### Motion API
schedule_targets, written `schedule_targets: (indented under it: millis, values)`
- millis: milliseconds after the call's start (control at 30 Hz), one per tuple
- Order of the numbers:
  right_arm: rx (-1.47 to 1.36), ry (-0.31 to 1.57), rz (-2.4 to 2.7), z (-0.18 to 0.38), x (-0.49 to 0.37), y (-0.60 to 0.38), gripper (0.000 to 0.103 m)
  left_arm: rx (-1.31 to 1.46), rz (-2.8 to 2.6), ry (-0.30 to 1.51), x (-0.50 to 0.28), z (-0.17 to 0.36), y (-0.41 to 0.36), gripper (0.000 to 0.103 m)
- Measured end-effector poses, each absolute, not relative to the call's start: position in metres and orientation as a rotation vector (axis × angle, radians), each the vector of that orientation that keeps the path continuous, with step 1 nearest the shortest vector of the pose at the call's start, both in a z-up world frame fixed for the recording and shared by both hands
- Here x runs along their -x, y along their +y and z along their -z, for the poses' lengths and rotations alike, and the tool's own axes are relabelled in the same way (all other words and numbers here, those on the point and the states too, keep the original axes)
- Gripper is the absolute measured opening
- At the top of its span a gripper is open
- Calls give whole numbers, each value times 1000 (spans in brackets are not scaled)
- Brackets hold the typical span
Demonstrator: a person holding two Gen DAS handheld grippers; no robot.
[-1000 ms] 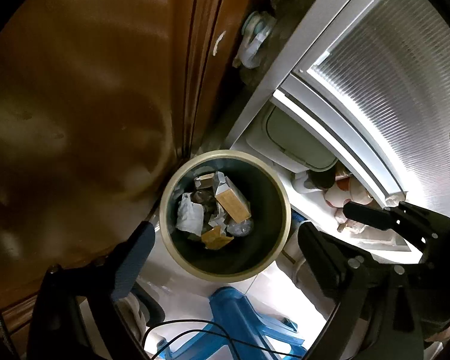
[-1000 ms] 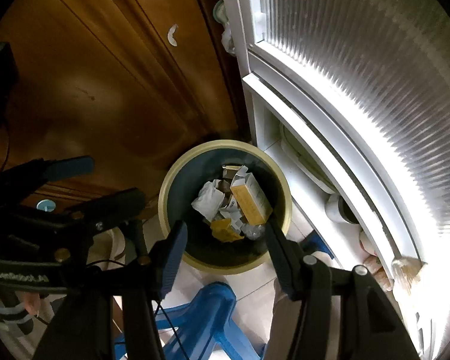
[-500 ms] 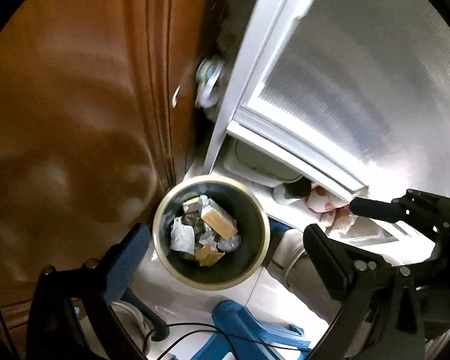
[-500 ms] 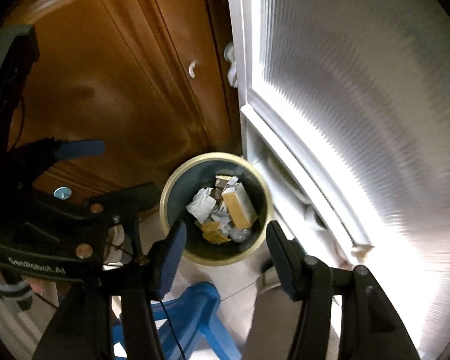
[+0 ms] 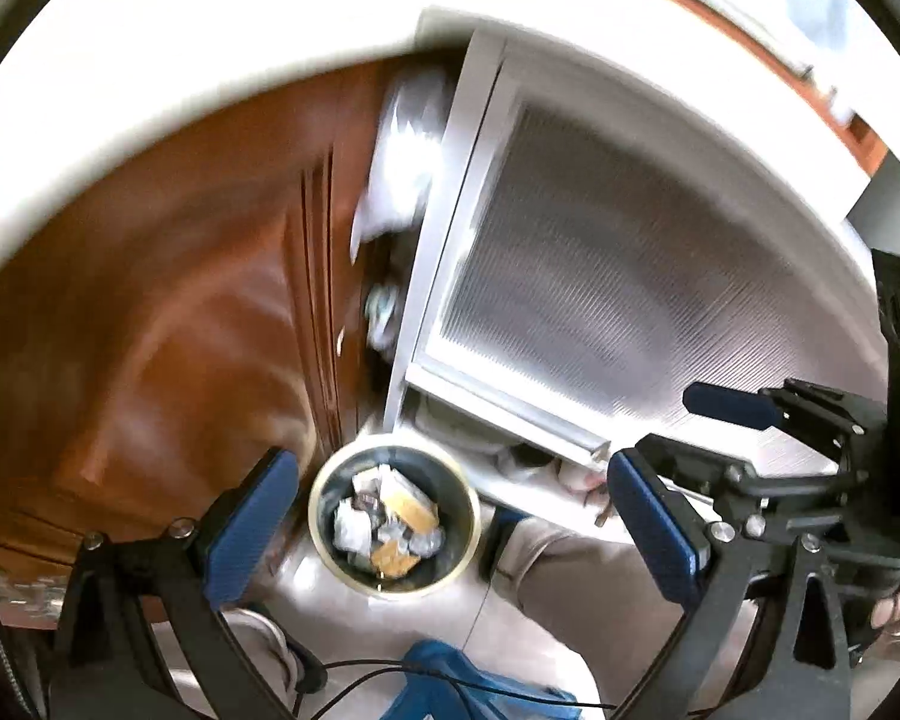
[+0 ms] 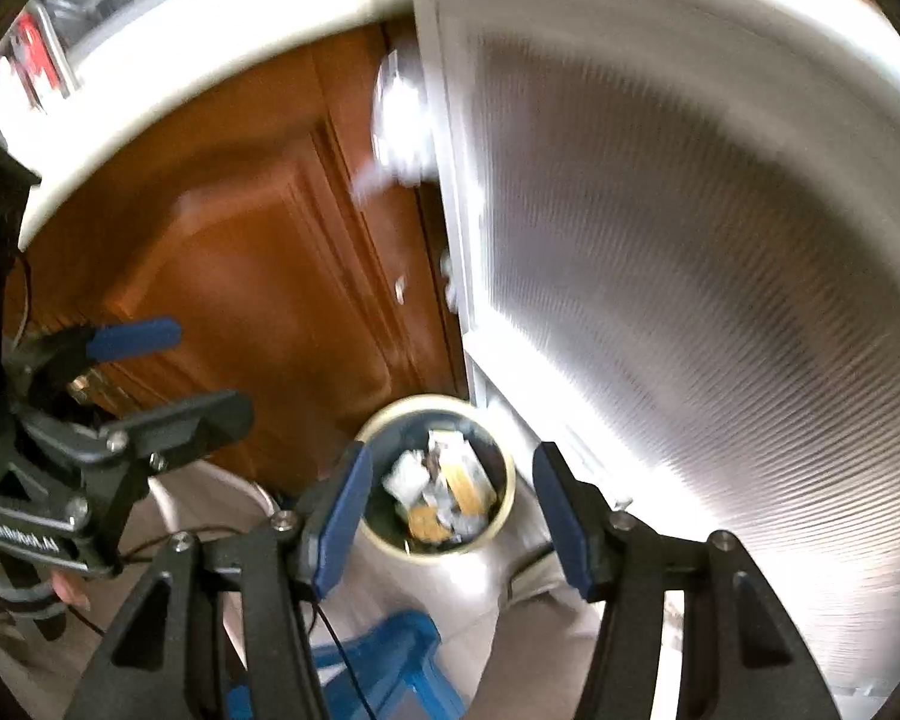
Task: Collect trash
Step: 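Raise both tools back up to the counter corner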
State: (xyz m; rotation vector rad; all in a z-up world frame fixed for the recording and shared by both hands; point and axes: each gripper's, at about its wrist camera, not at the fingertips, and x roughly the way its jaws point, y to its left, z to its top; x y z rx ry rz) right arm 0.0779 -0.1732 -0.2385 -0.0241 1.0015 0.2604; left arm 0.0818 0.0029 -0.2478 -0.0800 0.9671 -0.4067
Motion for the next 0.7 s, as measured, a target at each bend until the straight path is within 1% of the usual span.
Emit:
schedule_targets:
  millis: [167,333,533,700]
  values:
    - [17,863,-240,171,-74,-188,56,88,439,852,-77,180,2,102]
    - [92,712,-212,92,-82,-193,56,-1,455,785,-94,108,-14,102]
    - [62,619,-210,8,-124,-216,56,-83,474,754,-139,33,-37,102]
    - [39,585,-200,-28,-185,-243,56,-33,459,759,-210,-6,-54,102]
